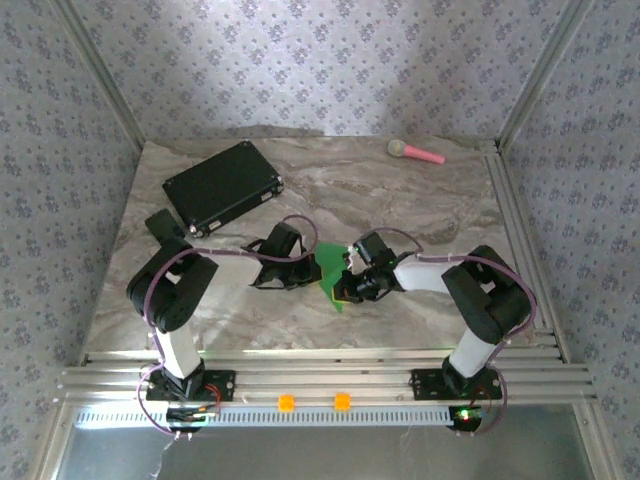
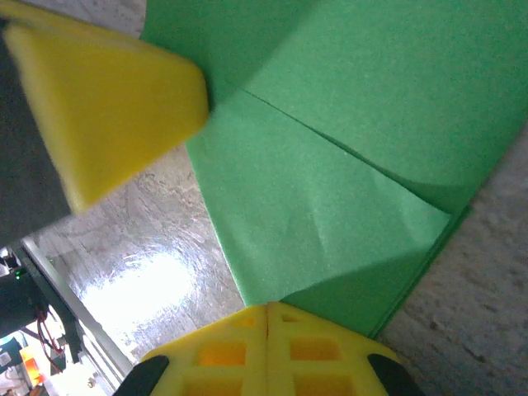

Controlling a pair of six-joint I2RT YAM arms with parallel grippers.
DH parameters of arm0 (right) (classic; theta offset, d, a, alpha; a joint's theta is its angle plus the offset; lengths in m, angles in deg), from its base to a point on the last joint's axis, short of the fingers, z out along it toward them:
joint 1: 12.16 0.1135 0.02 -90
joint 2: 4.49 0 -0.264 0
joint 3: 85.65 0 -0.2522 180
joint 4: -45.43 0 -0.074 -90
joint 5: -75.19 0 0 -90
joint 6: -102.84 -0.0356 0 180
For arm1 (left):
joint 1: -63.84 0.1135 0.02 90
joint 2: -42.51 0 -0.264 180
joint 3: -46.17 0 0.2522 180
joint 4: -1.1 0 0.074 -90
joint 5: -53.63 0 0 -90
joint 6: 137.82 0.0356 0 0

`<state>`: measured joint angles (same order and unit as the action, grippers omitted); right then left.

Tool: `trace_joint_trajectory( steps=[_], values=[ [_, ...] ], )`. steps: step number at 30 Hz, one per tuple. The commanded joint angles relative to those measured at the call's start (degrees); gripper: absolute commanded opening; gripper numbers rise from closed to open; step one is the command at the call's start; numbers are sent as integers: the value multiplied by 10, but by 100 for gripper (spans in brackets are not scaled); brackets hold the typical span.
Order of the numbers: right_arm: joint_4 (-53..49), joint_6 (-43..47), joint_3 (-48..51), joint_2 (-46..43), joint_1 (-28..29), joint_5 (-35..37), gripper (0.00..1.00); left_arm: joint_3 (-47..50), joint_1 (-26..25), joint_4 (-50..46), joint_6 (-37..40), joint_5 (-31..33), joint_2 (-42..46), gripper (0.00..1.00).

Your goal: Fold a paper plane with a square sheet of paper (pick it up from the middle)

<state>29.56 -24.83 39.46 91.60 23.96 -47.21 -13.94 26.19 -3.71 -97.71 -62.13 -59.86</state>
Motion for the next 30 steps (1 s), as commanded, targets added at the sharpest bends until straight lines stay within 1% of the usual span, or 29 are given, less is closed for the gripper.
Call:
trace_joint_trajectory(
  steps=[1, 4, 7, 11, 15, 18, 23, 30],
  values=[
    [-64, 12, 29, 21, -5, 52, 1, 0, 31, -14, 23, 17, -12, 0],
    [-60, 12, 32, 19, -4, 52, 1, -7, 58, -36, 40, 21, -16, 0],
    [-54, 33, 36, 18, -6, 47, 1, -3, 79, -26, 37, 15, -20, 0],
    [-59, 52, 30, 17, -12, 32, 1, -4, 80, -27, 28, 5, 12, 0],
    [-75, 78, 22, 14, -22, 20, 2, -3, 56, -28, 15, 18, 64, 1],
    [-85, 94, 15, 13, -30, 9, 2, -15, 23, -30, 27, 18, 74, 2],
    [-94, 106, 7, 14, -36, 5, 3, -34, -21, -27, 46, 1, 30, 1],
    [-91, 100, 4, 7, -37, 0, 4, -38, -16, -45, 51, 22, -20, 0]
  ],
)
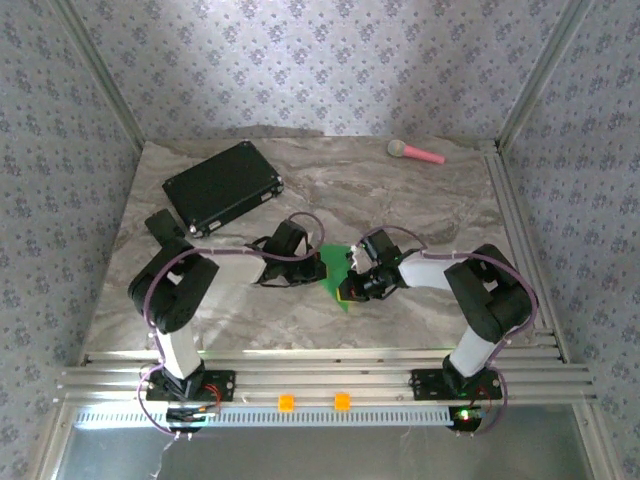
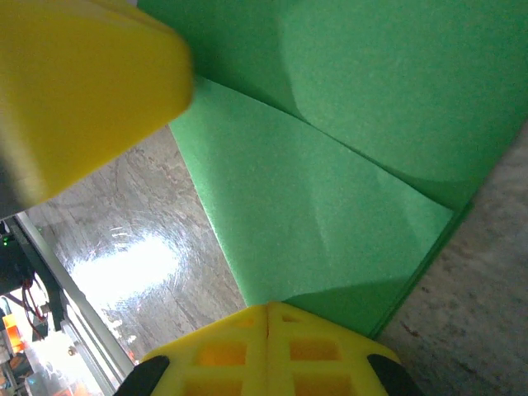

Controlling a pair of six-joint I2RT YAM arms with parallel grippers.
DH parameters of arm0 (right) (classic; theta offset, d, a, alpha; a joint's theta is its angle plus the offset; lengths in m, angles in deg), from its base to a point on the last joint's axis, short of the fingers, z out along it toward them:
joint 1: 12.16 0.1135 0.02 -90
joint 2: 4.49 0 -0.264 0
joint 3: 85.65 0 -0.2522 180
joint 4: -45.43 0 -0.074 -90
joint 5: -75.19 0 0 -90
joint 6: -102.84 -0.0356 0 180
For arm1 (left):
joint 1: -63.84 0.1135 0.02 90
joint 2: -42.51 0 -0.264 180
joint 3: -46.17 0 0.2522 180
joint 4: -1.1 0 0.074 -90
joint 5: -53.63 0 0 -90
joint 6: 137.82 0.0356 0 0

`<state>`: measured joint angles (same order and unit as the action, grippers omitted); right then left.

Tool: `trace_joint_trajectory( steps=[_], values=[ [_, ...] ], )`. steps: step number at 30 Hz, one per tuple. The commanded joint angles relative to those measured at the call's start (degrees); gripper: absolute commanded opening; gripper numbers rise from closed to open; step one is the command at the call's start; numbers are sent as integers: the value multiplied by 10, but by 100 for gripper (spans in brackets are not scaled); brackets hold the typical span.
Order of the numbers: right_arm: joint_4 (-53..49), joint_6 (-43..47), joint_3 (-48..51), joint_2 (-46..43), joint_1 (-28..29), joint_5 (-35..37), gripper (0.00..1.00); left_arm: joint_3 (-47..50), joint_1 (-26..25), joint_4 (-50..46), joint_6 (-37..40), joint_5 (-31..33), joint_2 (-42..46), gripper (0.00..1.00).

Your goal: Fold a paper plane with a square sheet of paper (pick it up from the middle)

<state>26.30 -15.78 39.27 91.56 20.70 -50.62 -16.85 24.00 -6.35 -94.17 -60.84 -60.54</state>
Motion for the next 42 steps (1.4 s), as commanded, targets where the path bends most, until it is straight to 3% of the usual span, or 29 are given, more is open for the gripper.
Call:
trace_joint_trajectory(
  steps=[1, 5, 9, 13, 16, 19, 28, 32, 42],
  values=[
    [-57, 7, 3, 4, -4, 32, 5, -7, 7, -24, 16, 15, -18, 0],
    [-44, -18, -15, -21, 1, 20, 6, -2, 8, -30, 14, 8, -34, 0],
    [-19, -44, -22, -38, 32, 55, 7, 10, 6, -36, 7, 3, -31, 0],
    [36, -92, -30, -11, 49, 66, 6, 14, 6, -27, 0, -3, -37, 0],
    [54, -107, -34, -4, 54, 122, 6, 14, 6, -26, 1, -4, -32, 0],
    [98, -118, -25, 11, 48, 107, 6, 11, 6, -33, 8, -4, -30, 0],
    [39, -91, 34, -31, 45, 103, 7, 12, 9, -33, 9, 0, -30, 0],
    [15, -88, 0, -54, 41, 95, 7, 11, 10, -36, 9, 1, -32, 0],
    [62, -129, -54, 39, 67, 92, 7, 7, 9, -33, 6, -4, -39, 0]
  ],
)
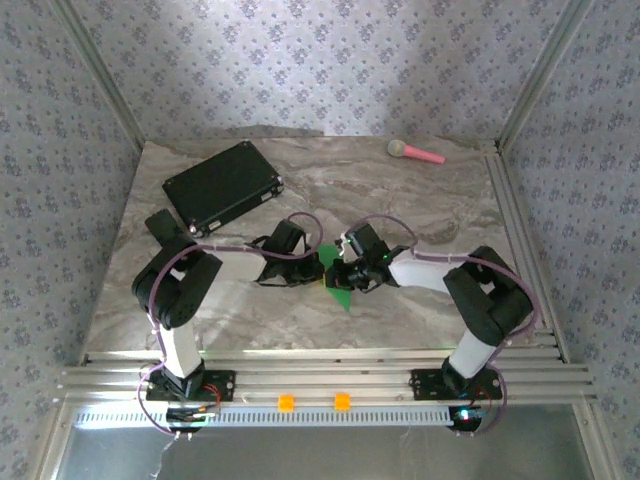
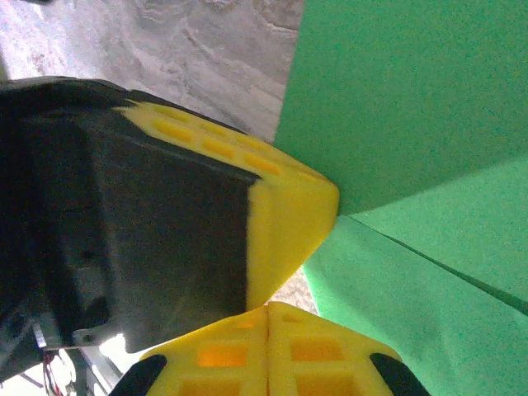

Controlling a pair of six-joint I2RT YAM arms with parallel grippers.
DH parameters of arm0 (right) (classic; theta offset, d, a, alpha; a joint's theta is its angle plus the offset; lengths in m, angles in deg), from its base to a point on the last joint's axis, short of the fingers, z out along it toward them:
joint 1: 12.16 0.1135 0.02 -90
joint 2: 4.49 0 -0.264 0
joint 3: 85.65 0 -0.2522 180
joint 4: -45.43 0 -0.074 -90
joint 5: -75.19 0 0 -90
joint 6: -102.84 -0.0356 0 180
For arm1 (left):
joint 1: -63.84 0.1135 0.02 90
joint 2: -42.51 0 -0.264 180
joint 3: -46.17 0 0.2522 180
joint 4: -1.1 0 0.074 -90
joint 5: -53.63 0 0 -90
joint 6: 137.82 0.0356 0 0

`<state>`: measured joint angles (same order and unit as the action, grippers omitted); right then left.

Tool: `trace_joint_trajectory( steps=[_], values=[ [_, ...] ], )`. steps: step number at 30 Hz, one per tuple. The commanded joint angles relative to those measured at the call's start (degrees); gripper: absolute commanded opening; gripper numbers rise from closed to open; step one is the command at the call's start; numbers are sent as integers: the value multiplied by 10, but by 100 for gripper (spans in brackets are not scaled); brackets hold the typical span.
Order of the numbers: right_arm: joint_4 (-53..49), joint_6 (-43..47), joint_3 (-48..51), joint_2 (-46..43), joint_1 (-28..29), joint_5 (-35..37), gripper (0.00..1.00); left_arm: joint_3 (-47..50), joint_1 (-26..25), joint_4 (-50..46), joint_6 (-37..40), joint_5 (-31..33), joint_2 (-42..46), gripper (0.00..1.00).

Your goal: Fold a paper plane with a square sheet of paper (pick it up from the middle)

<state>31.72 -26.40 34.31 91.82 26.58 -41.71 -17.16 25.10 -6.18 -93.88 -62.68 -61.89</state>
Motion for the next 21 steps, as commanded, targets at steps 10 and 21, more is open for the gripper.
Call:
trace_joint_trajectory(
  steps=[10, 21],
  values=[
    [11, -11, 77, -13, -6, 14, 7, 8, 3, -35, 0, 14, -28, 0],
    [-45, 28, 120, -73, -21, -22, 11, 6, 8, -49, 4, 23, -35, 0]
  ],
)
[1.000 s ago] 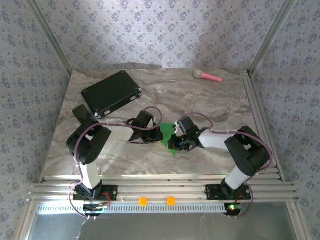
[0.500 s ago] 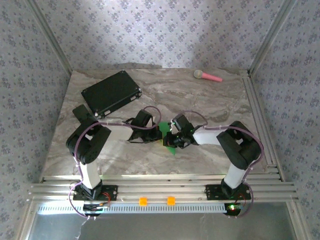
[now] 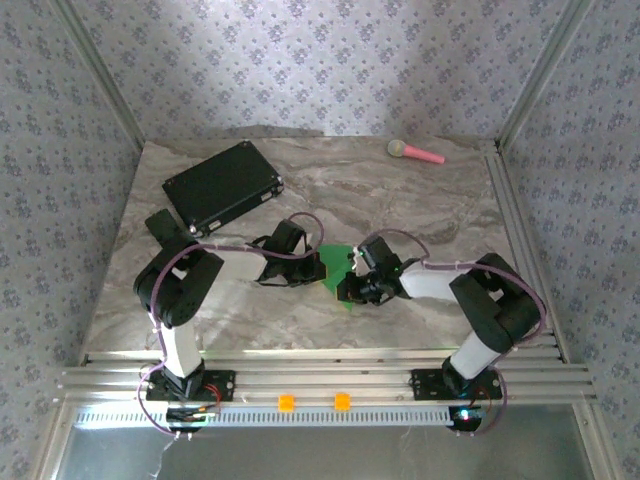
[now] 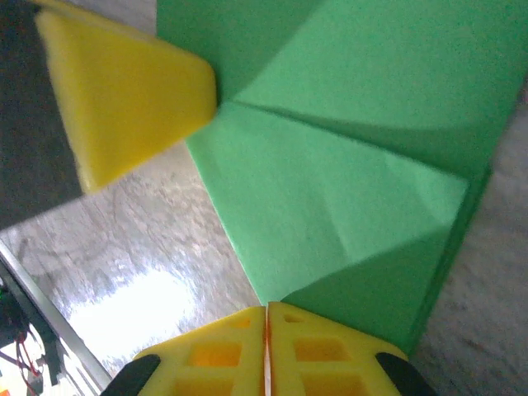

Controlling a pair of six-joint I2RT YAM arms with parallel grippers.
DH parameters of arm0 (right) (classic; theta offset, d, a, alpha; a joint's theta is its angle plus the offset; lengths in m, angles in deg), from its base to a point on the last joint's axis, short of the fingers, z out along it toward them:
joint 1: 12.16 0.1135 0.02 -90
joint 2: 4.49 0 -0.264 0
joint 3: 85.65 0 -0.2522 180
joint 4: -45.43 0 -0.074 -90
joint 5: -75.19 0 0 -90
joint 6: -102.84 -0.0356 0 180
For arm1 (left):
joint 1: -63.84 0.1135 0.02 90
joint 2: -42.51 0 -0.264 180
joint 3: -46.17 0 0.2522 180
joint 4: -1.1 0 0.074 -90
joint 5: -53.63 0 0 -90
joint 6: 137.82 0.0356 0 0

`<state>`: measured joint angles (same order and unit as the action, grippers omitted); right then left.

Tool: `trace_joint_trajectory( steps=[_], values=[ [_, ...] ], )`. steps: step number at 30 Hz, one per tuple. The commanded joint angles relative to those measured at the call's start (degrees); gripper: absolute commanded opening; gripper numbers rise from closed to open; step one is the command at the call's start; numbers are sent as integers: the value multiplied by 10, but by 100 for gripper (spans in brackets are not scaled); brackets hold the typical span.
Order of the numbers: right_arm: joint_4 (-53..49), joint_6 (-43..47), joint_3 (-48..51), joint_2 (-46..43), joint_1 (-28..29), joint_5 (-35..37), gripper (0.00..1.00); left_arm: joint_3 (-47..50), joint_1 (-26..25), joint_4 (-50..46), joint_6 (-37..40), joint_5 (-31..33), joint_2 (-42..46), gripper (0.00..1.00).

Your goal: Fold a paper plane with a square sheet of paper (pick it up from the middle)

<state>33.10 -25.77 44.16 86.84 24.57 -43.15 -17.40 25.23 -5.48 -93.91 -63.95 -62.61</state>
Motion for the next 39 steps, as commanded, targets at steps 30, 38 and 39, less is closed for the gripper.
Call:
trace_joint_trajectory(
  steps=[30, 38, 39],
  values=[
    [4, 49, 50, -142, -77, 77, 27, 61, -18, -22, -84, 130, 147, 25],
    [75, 33, 58, -133, -80, 30, 37, 74, 62, -36, -46, 50, 177, 51],
    [80, 31, 58, -128, -79, 27, 38, 76, 72, -33, -46, 35, 171, 52]
  ],
)
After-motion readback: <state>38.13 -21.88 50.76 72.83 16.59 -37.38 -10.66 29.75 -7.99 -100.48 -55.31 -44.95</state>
